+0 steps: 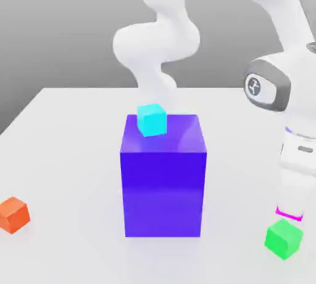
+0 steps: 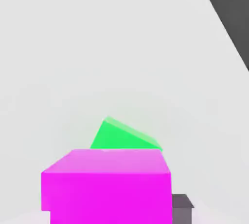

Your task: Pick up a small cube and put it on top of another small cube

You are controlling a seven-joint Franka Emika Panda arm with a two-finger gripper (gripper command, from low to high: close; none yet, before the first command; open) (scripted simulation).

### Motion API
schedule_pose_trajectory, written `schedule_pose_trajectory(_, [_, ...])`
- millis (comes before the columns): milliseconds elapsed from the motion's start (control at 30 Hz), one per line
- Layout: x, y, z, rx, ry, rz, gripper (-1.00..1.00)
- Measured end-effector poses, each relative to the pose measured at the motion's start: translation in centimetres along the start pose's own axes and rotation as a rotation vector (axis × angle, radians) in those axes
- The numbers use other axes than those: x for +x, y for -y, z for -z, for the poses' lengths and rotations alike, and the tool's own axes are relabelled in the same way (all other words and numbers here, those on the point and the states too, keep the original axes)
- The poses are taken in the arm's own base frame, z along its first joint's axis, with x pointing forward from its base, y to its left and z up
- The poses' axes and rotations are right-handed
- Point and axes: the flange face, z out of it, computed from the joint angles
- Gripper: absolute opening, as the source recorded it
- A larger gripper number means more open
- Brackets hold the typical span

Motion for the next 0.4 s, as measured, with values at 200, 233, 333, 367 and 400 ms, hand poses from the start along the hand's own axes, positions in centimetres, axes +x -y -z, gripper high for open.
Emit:
schedule_pose_trajectory(200, [-0.1, 0.0, -1.2, 0.000, 0.000, 0.000, 1.00])
schedule_pose_trajectory(233, [-0.1, 0.0, -1.9, 0.000, -0.001, 0.000, 1.00])
schedule_pose_trajectory(333, [0.0, 0.1, 0.5, 0.000, -0.001, 0.000, 1.00])
schedule_pose_trajectory(367, [0.0, 0.1, 1.8, -0.001, -0.001, 0.000, 1.00])
schedule_pose_trajectory(400, [-0.1, 0.0, 3.1, 0.000, -0.001, 0.000, 1.00])
